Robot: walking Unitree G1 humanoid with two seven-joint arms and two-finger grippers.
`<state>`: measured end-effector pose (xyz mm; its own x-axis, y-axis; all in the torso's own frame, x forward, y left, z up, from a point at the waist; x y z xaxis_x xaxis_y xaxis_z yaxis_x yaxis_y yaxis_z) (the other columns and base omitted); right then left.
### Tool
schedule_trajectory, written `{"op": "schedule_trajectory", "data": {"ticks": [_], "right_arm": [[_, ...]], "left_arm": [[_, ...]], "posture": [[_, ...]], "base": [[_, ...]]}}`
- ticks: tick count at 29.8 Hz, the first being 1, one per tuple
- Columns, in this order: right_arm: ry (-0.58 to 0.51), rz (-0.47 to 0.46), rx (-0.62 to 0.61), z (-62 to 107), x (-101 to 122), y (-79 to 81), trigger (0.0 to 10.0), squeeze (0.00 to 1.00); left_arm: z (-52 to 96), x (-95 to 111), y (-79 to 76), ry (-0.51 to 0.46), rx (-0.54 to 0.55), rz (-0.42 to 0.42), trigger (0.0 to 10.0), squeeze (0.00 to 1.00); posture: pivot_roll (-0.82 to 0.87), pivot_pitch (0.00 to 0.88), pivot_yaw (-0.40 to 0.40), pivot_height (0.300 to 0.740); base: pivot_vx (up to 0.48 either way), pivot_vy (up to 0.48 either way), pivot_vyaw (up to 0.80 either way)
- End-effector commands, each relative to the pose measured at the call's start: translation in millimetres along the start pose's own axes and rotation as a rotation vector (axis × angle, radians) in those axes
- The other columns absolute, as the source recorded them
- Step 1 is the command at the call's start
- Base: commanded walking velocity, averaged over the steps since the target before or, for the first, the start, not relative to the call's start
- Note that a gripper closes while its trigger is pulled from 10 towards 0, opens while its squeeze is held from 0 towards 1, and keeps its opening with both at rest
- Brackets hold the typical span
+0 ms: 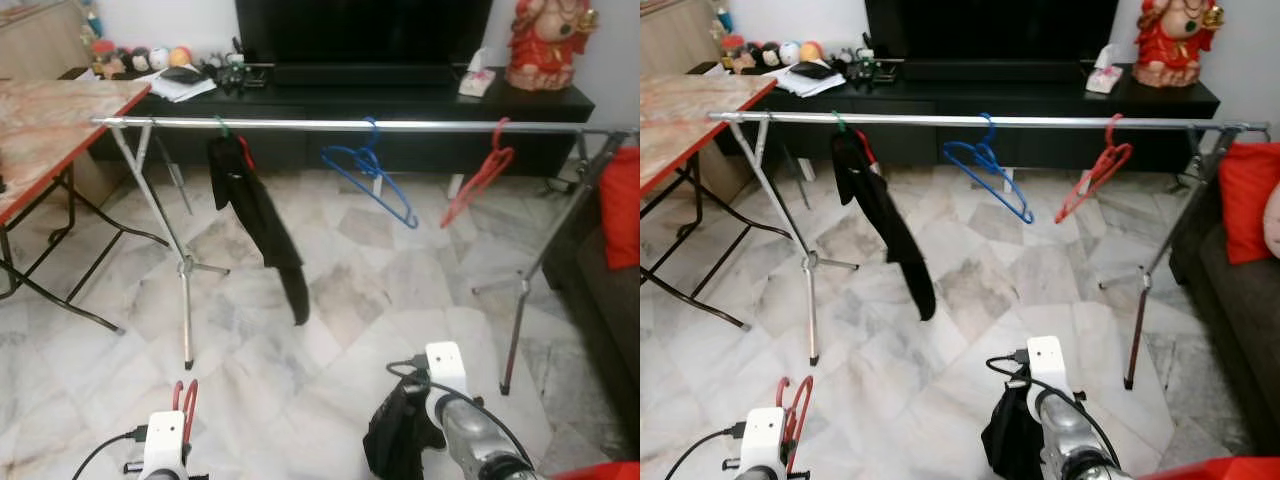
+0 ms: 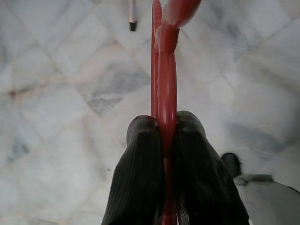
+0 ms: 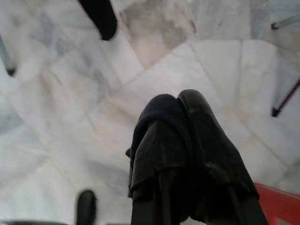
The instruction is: Hang hanger
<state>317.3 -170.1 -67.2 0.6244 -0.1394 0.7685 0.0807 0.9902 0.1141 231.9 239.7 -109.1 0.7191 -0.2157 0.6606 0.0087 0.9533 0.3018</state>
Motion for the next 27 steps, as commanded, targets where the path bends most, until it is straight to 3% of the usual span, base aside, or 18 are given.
{"op": "schedule_trajectory", "data": {"ticks": [1,10,15,27], "right_arm": [[-0.026,-0.007,-0.006,-0.1,7,-4.3,10.0,0.00],[-0.026,-0.005,-0.001,-0.3,7,-3.0,10.0,0.00],[-0.080,-0.014,0.023,-3.3,28,5.8,10.0,0.00],[-0.168,0.038,0.089,-6.1,66,24.7,10.0,0.00]], "left_arm": [[-0.9,4,0.1,-0.011,0.003,0.007,10.0,0.00],[-0.5,4,-0.4,-0.018,-0.001,0.014,10.0,0.00],[-2.2,14,8.5,-0.058,0.011,0.013,10.0,0.00],[-3.3,69,14.9,-0.273,-0.036,-0.047,10.0,0.00]], "posture": [[-0.07,0.000,0.057,0.740],[-0.07,0.000,0.059,0.740],[-0.06,0.000,0.061,0.740],[-0.05,0.000,0.058,0.740]], "base": [[0.000,0.356,0.00],[0.000,0.320,0.00],[0.000,0.314,0.00],[0.000,0.026,0.00]]}}
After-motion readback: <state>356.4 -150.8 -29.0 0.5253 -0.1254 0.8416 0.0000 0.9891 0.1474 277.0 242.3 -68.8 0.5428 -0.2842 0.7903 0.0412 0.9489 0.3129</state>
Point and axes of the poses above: a point about 5 cm out from each wrist's last joint towards the gripper, its own z axis pointing back from the gripper into the wrist, its own x axis along the axis of the wrist's last joint, y = z × x, the point moved 6 cm from there along -z, pointing out of the wrist towards the gripper, and after that the axes turned 14 degrees about -z, right-handed, at the moved point
